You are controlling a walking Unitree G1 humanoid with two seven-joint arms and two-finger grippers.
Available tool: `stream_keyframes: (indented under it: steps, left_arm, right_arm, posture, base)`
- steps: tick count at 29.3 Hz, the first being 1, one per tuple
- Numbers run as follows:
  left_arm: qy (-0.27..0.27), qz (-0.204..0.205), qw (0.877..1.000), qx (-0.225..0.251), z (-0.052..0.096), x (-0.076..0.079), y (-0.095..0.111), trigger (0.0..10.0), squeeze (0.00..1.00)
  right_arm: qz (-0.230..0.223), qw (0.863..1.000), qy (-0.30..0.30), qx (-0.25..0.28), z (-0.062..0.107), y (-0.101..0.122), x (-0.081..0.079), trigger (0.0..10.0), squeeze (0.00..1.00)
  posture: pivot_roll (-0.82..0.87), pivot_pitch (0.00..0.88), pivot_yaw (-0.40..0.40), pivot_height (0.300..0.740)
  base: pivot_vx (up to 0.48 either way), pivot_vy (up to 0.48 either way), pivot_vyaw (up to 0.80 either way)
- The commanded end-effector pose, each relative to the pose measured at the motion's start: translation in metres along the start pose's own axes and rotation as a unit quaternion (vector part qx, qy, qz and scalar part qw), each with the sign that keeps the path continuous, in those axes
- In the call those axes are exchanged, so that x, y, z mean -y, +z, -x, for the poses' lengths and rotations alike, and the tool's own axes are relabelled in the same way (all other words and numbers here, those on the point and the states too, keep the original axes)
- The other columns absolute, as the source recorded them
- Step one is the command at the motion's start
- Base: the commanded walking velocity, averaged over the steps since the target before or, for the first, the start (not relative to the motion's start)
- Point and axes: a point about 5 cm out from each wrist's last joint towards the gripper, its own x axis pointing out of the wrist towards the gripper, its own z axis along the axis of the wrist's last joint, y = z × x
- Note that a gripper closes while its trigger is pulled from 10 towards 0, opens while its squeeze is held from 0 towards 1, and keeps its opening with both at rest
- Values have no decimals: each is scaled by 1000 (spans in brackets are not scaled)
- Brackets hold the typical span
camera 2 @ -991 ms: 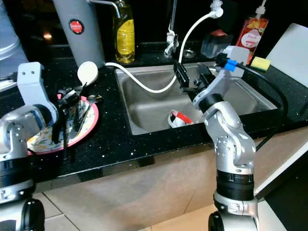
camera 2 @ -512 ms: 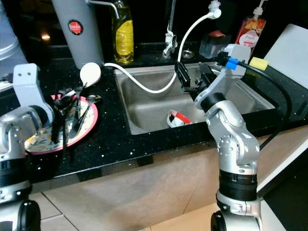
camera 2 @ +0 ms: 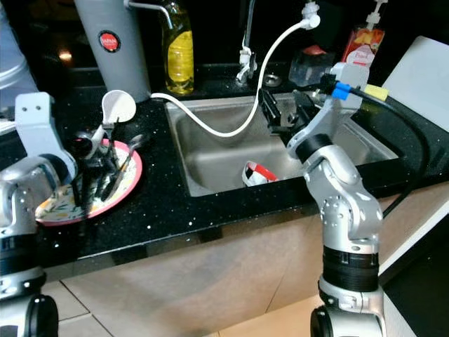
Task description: Kitchen organization
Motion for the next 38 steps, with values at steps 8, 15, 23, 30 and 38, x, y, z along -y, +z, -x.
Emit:
stream_keyframes:
  steps: [8, 15, 23, 30, 38]
  left_arm:
    - [36, -71, 992, 96, 7, 0, 25, 10000, 0]
    - [20, -75, 993, 89, 4, 7, 20, 10000, 0]
    - [9, -68, 997, 19, -4, 13, -3, 10000, 1000]
    - [34, -74, 997, 17, -7, 8, -3, 10000, 1000]
    - [10, -57, 998, -16, -14, 13, -7, 10000, 0]
  right_arm:
    - [-7, 1000, 3, -3, 0, -1, 1, 10000, 0]
    - [-6, 1000, 3, -3, -2, -3, 1, 10000, 0]
    - [-4, 1000, -1, -3, 1, -3, 2, 10000, 0]
    - [-5, 1000, -7, -1, 3, -3, 3, 10000, 0]
    - [-4, 1000, -13, 3, 5, -1, 5, 10000, 0]
  posture:
    - [-96, 89, -80, 740]
    - [-97, 91, -76, 740]
    - [-109, 86, -66, 740]
    - [-120, 82, -57, 740]
    - [-122, 80, -48, 740]
  base:
    - [0, 0, 0]
    - [0, 0, 0]
    - [0, 0, 0]
    - [0, 0, 0]
    - [0, 0, 0]
